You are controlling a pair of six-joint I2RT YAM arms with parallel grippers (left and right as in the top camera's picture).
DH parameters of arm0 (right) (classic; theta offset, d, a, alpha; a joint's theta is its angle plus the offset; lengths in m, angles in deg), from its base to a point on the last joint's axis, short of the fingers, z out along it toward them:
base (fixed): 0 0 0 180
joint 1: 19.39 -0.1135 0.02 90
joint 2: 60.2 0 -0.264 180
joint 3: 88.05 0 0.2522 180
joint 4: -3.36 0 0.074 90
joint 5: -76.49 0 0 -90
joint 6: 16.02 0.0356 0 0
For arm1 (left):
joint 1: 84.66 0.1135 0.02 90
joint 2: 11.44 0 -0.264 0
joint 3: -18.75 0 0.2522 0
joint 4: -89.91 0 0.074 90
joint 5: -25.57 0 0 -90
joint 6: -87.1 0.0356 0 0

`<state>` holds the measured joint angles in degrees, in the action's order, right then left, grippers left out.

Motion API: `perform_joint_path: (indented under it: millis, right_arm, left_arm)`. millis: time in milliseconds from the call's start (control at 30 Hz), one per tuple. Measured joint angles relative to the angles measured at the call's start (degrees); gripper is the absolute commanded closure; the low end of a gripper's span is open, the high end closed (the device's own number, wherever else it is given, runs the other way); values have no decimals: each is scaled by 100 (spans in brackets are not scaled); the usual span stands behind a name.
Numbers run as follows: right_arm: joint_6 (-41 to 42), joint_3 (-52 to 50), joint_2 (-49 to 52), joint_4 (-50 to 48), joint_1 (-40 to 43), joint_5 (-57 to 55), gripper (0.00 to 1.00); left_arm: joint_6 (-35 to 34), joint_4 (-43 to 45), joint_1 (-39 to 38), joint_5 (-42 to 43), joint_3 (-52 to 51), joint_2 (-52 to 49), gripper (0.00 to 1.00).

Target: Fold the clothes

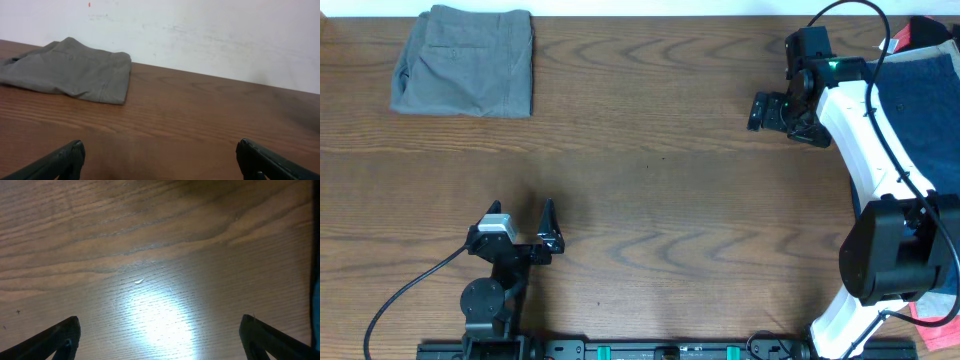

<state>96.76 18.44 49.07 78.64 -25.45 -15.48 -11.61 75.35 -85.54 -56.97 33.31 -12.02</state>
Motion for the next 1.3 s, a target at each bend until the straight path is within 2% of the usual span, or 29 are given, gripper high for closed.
perform_joint_path:
  millis: [233,500,867,1100,1200,1300]
  right_arm:
    - [0,0,0,0,-83,0,1]
    - [0,0,-243,0,-645,-9,1]
    - [-306,-2,-2037,-42,-1746,-494,1]
    - [-417,-103,-2924,-74,-1934,-964,1]
    - [-422,-557,-3309,-334,-1932,-1071,1]
    - [-424,-1401,-3755,-1012,-1930,-1139,1]
  left_arm:
    - [0,0,0,0,0,0,2]
    - [0,-2,2,-2,0,0,2]
    - [0,-2,2,-7,2,0,2]
    - [0,-9,2,-17,4,0,2]
    - [2,-13,2,-17,7,0,2]
    - [0,-22,2,-20,11,0,2]
